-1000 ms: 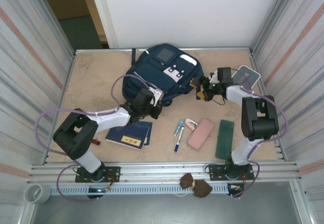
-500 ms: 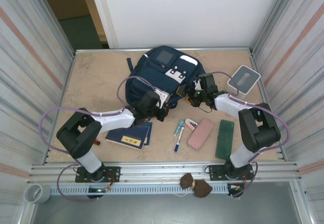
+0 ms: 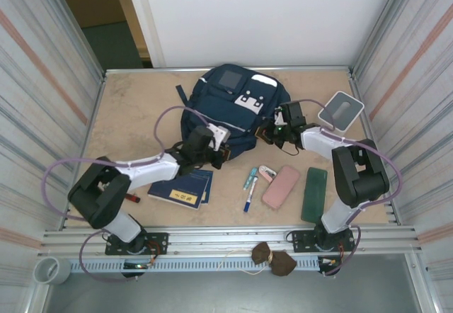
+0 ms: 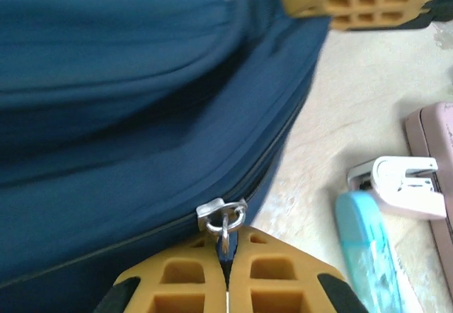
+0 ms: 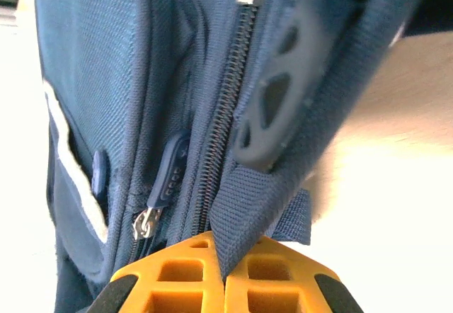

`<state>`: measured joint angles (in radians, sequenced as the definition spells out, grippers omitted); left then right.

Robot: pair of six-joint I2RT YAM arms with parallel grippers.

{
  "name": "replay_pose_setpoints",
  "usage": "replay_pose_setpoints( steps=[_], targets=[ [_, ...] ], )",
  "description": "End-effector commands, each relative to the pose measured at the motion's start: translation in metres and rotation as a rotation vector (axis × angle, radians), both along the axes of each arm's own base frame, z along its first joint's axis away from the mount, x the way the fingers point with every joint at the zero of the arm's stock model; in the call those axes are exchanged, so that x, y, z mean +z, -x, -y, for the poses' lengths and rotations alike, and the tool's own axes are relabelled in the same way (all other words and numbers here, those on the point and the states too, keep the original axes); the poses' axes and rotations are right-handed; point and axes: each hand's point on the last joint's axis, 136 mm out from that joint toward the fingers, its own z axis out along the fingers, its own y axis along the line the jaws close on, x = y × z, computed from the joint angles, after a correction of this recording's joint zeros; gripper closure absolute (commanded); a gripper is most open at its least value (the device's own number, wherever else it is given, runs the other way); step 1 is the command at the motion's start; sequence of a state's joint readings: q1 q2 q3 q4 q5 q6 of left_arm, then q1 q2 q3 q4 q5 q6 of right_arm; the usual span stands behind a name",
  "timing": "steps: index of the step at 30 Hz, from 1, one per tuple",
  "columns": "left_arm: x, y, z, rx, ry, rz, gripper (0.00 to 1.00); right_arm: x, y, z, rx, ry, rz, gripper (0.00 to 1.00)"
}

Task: Pack the student bag

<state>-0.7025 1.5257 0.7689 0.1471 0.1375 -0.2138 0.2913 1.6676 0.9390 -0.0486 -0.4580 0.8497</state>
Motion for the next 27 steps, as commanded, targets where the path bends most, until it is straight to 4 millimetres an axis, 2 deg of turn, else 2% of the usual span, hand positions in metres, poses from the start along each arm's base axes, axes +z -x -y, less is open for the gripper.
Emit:
replay_pose_setpoints(
  steps=[1, 6, 9, 13, 15, 17, 20, 23, 27],
  targets=[
    [0.008, 0.000, -0.031, 0.011, 0.001, -0.004, 1.00, 0.014, -0.011, 0.017, 0.040, 0.069, 0.066, 1.00],
    [0.000, -0.010, -0.054, 0.064, -0.018, -0.038, 1.00, 0.015, -0.017, 0.006, 0.134, 0.066, 0.070, 1.00],
    [0.008, -0.010, -0.048, 0.042, 0.020, -0.045, 1.00, 0.017, -0.024, 0.013, 0.164, 0.141, 0.075, 0.92],
    [0.034, -0.008, -0.036, -0.016, 0.124, -0.067, 1.00, 0.042, -0.025, 0.043, 0.173, 0.355, 0.204, 0.63],
    [0.046, -0.008, -0.033, -0.035, 0.173, -0.085, 1.00, 0.063, -0.019, 0.043, 0.218, 0.413, 0.320, 0.51],
    [0.057, -0.006, -0.030, -0.061, 0.204, -0.093, 1.00, 0.084, -0.007, 0.025, 0.316, 0.443, 0.473, 0.41],
    [0.069, -0.006, -0.027, -0.086, 0.230, -0.098, 1.00, 0.100, 0.019, -0.023, 0.533, 0.511, 0.690, 0.26],
    [0.076, -0.007, -0.027, -0.098, 0.246, -0.103, 1.00, 0.100, 0.038, -0.061, 0.690, 0.534, 0.798, 0.22],
    [0.082, -0.008, -0.028, -0.104, 0.249, -0.105, 1.00, 0.092, 0.048, -0.095, 0.823, 0.565, 0.870, 0.21]
  ],
)
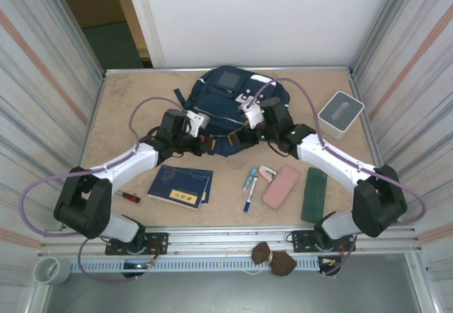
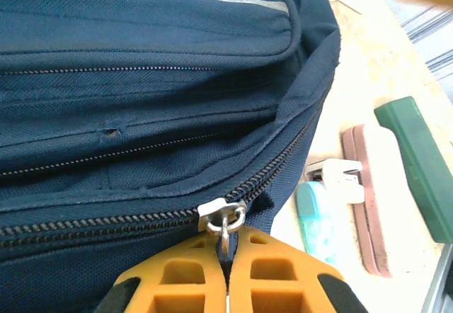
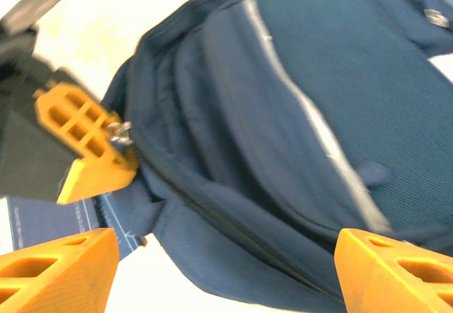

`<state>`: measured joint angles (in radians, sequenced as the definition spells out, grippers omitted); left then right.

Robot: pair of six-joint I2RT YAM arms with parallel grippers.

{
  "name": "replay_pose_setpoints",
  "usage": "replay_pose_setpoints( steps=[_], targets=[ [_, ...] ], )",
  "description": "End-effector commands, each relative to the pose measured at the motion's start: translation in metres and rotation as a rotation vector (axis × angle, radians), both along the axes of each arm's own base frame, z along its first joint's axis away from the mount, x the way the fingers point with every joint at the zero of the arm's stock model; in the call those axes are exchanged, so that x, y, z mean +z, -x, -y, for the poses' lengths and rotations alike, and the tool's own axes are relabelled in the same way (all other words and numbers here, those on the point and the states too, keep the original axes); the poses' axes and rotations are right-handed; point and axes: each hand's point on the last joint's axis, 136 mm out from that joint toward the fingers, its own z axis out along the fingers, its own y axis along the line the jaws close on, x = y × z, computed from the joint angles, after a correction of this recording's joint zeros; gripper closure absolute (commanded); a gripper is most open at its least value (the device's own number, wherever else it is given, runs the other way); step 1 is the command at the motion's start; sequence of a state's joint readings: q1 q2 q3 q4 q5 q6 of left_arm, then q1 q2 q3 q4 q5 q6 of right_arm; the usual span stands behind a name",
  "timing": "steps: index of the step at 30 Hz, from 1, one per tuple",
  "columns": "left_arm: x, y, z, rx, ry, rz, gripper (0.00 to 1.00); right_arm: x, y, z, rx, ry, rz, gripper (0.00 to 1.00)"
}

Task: Pack the student bag

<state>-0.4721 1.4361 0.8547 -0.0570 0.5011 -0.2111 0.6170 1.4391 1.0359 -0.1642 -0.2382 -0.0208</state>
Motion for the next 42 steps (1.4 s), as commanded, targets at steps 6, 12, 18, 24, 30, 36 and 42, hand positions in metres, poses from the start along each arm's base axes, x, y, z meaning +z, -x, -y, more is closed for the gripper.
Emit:
replay_pose_setpoints(
  steps=[6, 12, 18, 24, 30, 36, 42],
  targets=[
    [0.037, 0.002, 0.007, -0.051, 0.080, 0.048, 1.00, -0.031, -0.021, -0.032, 0.137, 0.183, 0.133, 0.23],
    [0.034, -0.002, 0.001, -0.016, 0.069, 0.038, 1.00, -0.043, -0.026, -0.030, 0.138, 0.237, 0.136, 0.71],
    [0.020, -0.020, -0.043, 0.200, -0.010, -0.004, 1.00, -0.053, -0.029, 0.014, 0.037, 0.264, 0.111, 0.93],
    [0.000, -0.031, -0.083, 0.362, -0.134, -0.042, 1.00, -0.062, -0.035, 0.039, 0.003, 0.303, 0.083, 0.94],
    [0.009, -0.021, -0.057, 0.253, -0.038, -0.050, 1.00, -0.053, -0.041, 0.049, 0.007, 0.337, 0.060, 0.74],
    [0.041, 0.001, -0.020, 0.102, 0.117, -0.035, 1.00, -0.016, -0.011, 0.016, 0.125, 0.189, 0.044, 0.37],
    [0.059, 0.018, 0.003, 0.001, 0.156, -0.013, 1.00, -0.008, 0.001, -0.024, 0.220, 0.101, 0.047, 0.28]
  ],
)
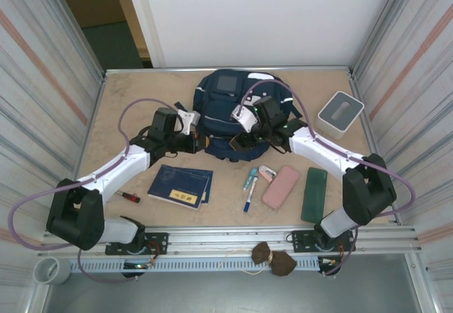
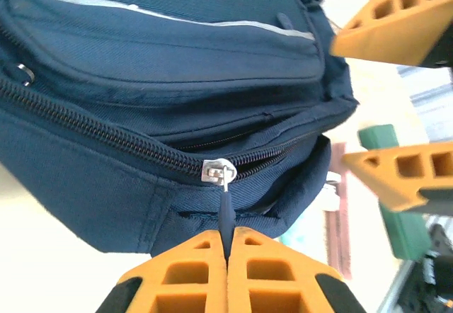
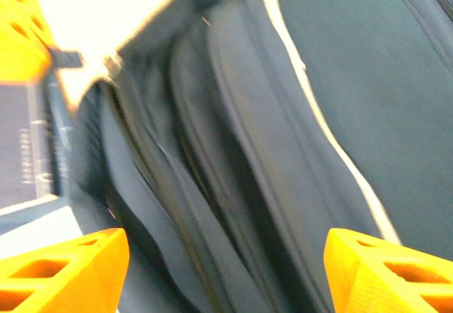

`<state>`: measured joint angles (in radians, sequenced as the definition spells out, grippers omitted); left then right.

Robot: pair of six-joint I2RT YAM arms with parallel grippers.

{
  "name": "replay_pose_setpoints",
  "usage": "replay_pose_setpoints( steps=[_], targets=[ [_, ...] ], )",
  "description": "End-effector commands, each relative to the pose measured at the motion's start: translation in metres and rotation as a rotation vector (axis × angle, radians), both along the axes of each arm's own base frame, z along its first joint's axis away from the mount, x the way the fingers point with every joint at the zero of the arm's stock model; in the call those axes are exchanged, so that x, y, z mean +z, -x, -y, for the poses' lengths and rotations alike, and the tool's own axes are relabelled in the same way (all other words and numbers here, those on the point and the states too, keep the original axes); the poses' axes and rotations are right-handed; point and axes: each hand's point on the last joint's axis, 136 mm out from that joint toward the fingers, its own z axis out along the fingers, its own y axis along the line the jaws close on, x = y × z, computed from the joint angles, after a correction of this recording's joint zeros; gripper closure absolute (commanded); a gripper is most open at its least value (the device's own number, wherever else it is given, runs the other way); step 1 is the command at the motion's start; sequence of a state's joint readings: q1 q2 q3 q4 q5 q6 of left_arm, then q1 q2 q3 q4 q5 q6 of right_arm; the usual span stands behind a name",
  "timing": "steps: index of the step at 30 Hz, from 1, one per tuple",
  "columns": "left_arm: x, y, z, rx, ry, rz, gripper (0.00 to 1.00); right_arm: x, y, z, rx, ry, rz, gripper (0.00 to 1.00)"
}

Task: Pack the student bag

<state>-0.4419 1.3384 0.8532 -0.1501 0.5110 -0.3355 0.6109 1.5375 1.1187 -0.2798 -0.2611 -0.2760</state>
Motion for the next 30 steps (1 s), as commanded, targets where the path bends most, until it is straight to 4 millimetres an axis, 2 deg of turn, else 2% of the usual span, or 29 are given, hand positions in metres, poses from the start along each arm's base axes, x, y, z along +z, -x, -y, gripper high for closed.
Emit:
replay_pose_setpoints(
  steps=[1, 3, 5, 6, 8, 12, 16, 18, 19, 23, 25, 27, 30],
  targets=[
    [0.041, 0.009, 0.021, -0.093, 0.103, 0.088, 1.00, 0.012, 0.002, -0.024, 0.054, -0.075, -0.015, 0.28],
    [0.041, 0.011, 0.023, -0.100, 0.099, 0.086, 1.00, 0.003, -0.002, -0.030, 0.060, -0.067, -0.031, 0.30],
    [0.036, 0.011, 0.020, -0.084, 0.081, 0.083, 1.00, -0.004, -0.004, -0.034, 0.065, -0.058, -0.046, 0.37],
    [0.032, 0.009, 0.016, -0.067, 0.058, 0.083, 1.00, -0.008, -0.004, -0.035, 0.066, -0.050, -0.052, 0.48],
    [0.020, 0.005, 0.007, -0.026, -0.005, 0.072, 1.00, -0.010, -0.003, -0.033, 0.066, -0.044, -0.059, 0.63],
    [0.005, 0.001, -0.004, 0.018, -0.064, 0.063, 1.00, -0.021, 0.004, -0.025, 0.058, -0.025, -0.086, 0.89],
    [-0.003, -0.002, -0.005, 0.021, -0.086, 0.055, 1.00, -0.031, 0.007, -0.015, 0.029, 0.010, -0.098, 1.00],
    [-0.007, -0.002, -0.006, 0.017, -0.103, 0.053, 1.00, -0.031, 0.008, -0.008, 0.012, 0.015, -0.100, 1.00],
    [-0.009, -0.001, -0.006, 0.011, -0.107, 0.048, 1.00, -0.030, 0.009, -0.007, 0.011, 0.008, -0.105, 0.96],
    [-0.013, 0.003, -0.002, -0.015, -0.083, 0.041, 1.00, -0.026, 0.018, -0.018, 0.051, -0.041, -0.136, 0.62],
    [-0.016, 0.004, -0.001, -0.020, -0.078, 0.034, 1.00, -0.031, 0.019, -0.023, 0.061, -0.038, -0.142, 0.52],
    [-0.019, 0.005, -0.001, -0.020, -0.076, 0.027, 1.00, -0.041, 0.020, -0.029, 0.073, -0.025, -0.162, 0.47],
    [-0.026, 0.006, -0.002, -0.016, -0.088, 0.015, 1.00, -0.055, 0.023, -0.038, 0.094, -0.005, -0.186, 0.47]
  ],
)
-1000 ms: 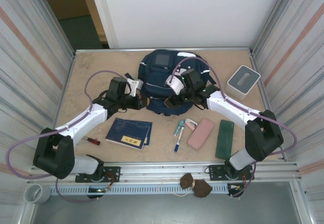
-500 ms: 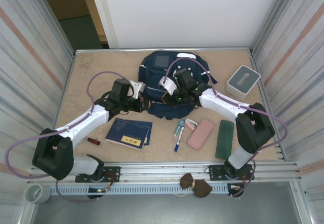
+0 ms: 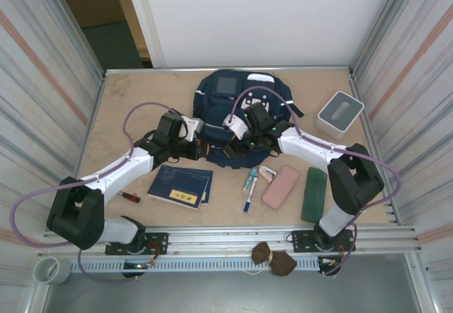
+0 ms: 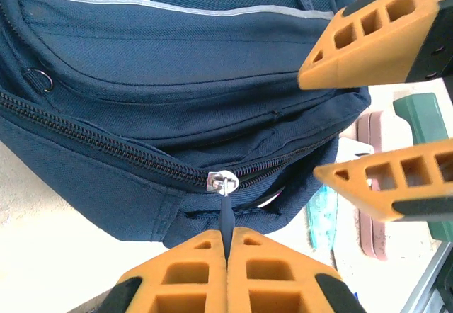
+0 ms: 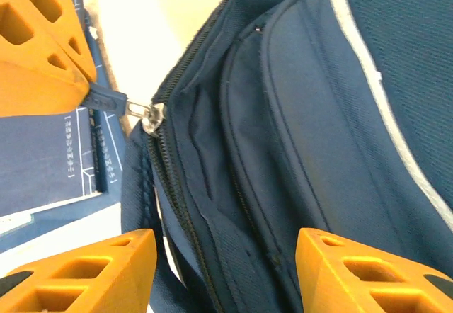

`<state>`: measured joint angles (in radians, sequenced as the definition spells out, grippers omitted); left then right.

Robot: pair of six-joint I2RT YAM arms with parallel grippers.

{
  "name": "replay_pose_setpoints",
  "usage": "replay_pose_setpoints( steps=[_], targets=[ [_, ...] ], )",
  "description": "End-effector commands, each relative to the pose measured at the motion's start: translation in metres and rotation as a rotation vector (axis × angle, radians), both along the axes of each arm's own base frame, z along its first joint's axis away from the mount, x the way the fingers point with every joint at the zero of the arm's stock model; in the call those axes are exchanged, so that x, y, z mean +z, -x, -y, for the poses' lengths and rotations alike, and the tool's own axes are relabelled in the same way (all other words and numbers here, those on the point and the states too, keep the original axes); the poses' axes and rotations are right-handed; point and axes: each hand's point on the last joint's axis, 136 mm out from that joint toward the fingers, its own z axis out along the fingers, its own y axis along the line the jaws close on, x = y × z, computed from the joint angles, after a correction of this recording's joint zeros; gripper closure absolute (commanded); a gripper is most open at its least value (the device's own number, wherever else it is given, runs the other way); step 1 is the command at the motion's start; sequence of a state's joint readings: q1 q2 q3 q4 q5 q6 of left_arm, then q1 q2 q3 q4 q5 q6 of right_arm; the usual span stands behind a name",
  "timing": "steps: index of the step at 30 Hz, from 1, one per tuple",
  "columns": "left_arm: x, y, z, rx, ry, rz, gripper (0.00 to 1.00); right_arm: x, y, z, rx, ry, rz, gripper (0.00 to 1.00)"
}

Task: Pack the student bag

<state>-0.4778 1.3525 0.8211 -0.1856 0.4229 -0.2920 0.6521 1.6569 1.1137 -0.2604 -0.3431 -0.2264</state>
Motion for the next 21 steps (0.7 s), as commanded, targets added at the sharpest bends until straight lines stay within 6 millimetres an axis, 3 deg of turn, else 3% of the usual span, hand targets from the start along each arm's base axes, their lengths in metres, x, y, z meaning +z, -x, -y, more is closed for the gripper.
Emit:
replay_pose_setpoints(
  steps=[1, 4, 6, 8, 10, 14, 21],
  targets=[
    [0.000, -0.003, 0.001, -0.015, 0.010, 0.029, 1.00, -0.013, 0.006, -0.014, 0.037, 0.001, -0.042, 0.47],
    [-0.006, -0.003, -0.003, -0.001, -0.011, 0.022, 1.00, -0.023, 0.008, -0.017, 0.041, 0.009, -0.059, 0.50],
    [-0.009, -0.003, -0.004, 0.003, -0.017, 0.020, 1.00, -0.029, 0.007, -0.015, 0.032, 0.029, -0.060, 0.63],
    [-0.013, -0.005, -0.009, 0.024, -0.044, 0.022, 1.00, -0.032, 0.004, -0.009, 0.013, 0.056, -0.051, 0.81],
    [-0.019, -0.010, -0.019, 0.069, -0.098, 0.032, 1.00, -0.030, 0.003, -0.002, -0.002, 0.068, -0.037, 0.92],
    [-0.031, -0.024, -0.049, 0.189, -0.257, 0.065, 1.00, -0.021, 0.004, 0.012, -0.026, 0.062, -0.026, 1.00],
    [-0.033, -0.049, -0.086, 0.342, -0.369, 0.104, 1.00, -0.009, 0.007, 0.030, -0.034, 0.068, -0.014, 1.00]
  ],
)
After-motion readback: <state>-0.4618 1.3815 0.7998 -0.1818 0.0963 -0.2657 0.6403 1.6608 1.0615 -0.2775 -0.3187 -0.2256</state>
